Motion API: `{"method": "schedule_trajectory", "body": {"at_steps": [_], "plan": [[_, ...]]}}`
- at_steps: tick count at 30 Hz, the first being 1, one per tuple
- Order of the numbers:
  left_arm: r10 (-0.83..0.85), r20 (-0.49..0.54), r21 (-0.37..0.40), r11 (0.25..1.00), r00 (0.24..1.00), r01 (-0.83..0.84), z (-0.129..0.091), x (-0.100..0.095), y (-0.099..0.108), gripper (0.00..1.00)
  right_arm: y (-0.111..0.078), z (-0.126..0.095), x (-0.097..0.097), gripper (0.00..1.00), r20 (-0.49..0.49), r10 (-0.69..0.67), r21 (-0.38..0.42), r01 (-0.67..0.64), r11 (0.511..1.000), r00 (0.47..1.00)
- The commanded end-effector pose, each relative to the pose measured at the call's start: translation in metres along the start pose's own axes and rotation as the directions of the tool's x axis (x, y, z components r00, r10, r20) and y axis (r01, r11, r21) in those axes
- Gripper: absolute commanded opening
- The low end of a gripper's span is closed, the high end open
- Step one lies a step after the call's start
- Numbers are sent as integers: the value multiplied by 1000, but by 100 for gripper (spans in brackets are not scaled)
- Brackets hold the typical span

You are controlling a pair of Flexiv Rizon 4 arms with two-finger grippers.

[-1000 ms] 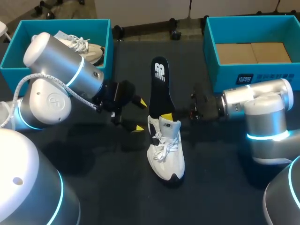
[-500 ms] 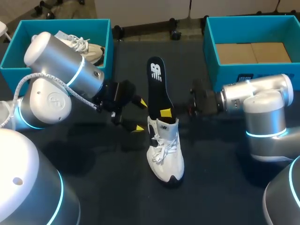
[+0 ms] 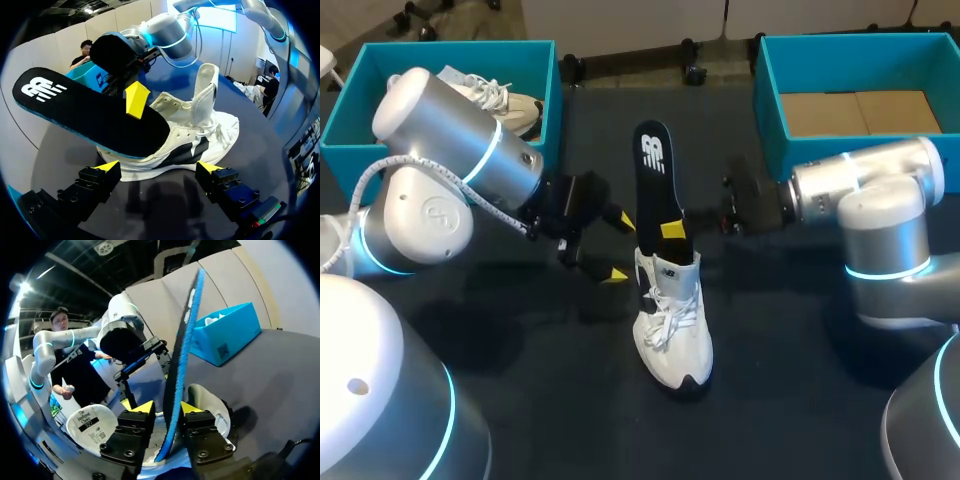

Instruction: Take the shoe out of the shoebox, open the shoe tongue, remove and reinsert the insole, then place the shoe into the shoebox

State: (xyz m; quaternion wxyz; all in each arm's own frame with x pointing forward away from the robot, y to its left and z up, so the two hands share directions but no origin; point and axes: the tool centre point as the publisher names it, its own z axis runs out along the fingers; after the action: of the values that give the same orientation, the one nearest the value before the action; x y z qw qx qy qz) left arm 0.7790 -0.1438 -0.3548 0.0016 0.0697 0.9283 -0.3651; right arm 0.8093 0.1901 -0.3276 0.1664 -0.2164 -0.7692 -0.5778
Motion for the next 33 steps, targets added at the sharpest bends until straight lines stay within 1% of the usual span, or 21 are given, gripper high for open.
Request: {"method": "schedule_trajectory", "body": {"at_steps": [1,2,3,12,19,24,30,33], "plan": [[1,3,-1,1000,1000,-1,1,1,-1,100,4,0,-4,15,-11,17,31,-17,999,1000],[2,3,-1,1000,1000,-2,1,1,-1,100,3,-1,-5,5,-11,18,32,-18,999,1000],[2,3,0,1000,1000,-2,1,1,-1,100,3,-1,-5,0,-12,21,34,-21,999,1000],[1,0,-2,1000,1000,-1,1,1,-1,100,-9,-4,-1,0,-24,33,48,-32,998,999],[1,-1,-4,1000,1000,-1,0,1,-1,100,-27,-3,6,0,-18,60,62,-59,996,998],[5,-2,-3,1000,1000,-5,0,1,-1,100,-35,-2,11,0,-9,86,72,-85,994,996],[15,-6,-5,1000,1000,-15,0,-2,-2,100,-41,1,16,0,-11,112,116,-110,987,994],[25,-8,-12,1000,1000,-25,-1,-3,-3,100,-40,0,17,0,-7,112,124,-111,986,994]]}}
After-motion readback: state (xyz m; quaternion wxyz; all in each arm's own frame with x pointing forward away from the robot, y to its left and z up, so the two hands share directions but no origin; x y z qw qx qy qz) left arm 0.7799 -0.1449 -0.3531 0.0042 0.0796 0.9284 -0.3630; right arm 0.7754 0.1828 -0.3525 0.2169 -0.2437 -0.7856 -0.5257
